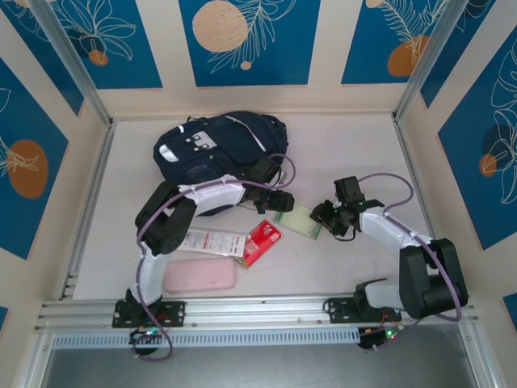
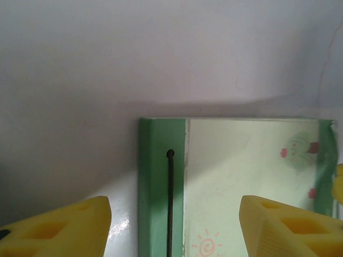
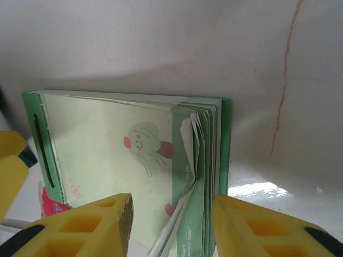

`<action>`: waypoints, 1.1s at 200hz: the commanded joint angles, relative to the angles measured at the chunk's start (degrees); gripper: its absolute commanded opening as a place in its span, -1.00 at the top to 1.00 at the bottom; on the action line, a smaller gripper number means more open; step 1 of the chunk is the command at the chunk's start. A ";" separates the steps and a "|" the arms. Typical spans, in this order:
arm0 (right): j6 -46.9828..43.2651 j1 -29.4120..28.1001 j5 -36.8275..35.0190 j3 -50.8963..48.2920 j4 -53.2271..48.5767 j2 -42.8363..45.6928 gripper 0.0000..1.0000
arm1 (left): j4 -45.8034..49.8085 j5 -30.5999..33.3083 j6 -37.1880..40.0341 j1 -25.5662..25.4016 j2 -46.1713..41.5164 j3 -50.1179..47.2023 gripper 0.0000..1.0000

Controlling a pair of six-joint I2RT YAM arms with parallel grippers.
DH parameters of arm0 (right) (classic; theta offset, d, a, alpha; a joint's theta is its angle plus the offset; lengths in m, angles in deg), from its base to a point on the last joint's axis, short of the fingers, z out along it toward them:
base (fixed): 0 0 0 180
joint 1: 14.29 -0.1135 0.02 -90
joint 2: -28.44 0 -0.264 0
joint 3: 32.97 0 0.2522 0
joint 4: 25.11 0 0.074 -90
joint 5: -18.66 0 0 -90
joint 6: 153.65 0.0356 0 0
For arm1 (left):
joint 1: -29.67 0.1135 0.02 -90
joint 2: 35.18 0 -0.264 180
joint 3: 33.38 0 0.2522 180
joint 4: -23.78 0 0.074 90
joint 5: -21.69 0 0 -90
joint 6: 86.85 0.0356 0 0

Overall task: Pack the student bag
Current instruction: Pick up the loose stationery from the center of the table.

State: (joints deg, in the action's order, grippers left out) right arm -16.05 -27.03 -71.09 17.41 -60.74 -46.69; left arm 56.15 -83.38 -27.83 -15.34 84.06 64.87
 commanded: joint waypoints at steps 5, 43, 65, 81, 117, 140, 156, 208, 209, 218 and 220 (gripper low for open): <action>0.97 -0.54 0.29 0.01 0.33 -1.83 0.25 | -0.53 -2.98 0.01 -0.31 1.97 1.62 -0.28; 1.90 -2.30 -4.10 0.28 -1.11 -3.41 0.62 | -0.81 -6.06 -0.87 -0.27 3.88 2.18 -0.27; 2.33 -2.78 -4.67 -0.20 -1.00 -3.61 0.79 | -2.67 -9.34 -2.48 -0.30 4.33 1.60 -0.26; 2.36 -2.81 -4.22 -0.22 -0.77 -4.64 0.85 | -4.22 -12.15 -3.65 -0.27 4.42 1.56 -0.25; 1.98 -2.74 -3.72 0.52 -0.63 -5.98 1.00 | -6.05 -16.71 -5.68 -0.25 3.10 1.78 -0.24; 1.63 -2.74 -3.85 0.64 -0.46 -6.16 1.00 | -8.50 -19.21 -8.22 0.09 0.88 0.68 -0.24; 1.39 -2.73 -3.78 0.68 -0.28 -6.24 1.00 | -13.84 -22.77 -12.77 0.40 -0.34 -1.43 -0.24; 0.92 -2.56 -3.43 0.64 -0.02 -6.17 1.00 | -23.80 -26.59 -22.10 0.71 -3.22 -5.08 -0.18; 0.88 -2.56 -3.42 0.64 -0.02 -6.21 1.00 | -23.84 -26.59 -22.15 0.72 -3.27 -5.10 -0.18; 0.71 -2.41 -3.25 0.58 -0.01 -6.12 1.00 | -24.16 -26.59 -22.72 0.80 -3.74 -5.29 -0.16; 0.74 -2.41 -3.29 0.58 -0.01 -6.13 1.00 | -24.37 -26.59 -22.90 0.83 -3.90 -5.36 -0.16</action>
State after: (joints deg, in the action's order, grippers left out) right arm -14.28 -29.23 -75.02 18.30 -60.72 -51.32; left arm 40.00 -100.47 -45.97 -12.98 84.83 59.32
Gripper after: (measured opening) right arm 0.060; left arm 0.590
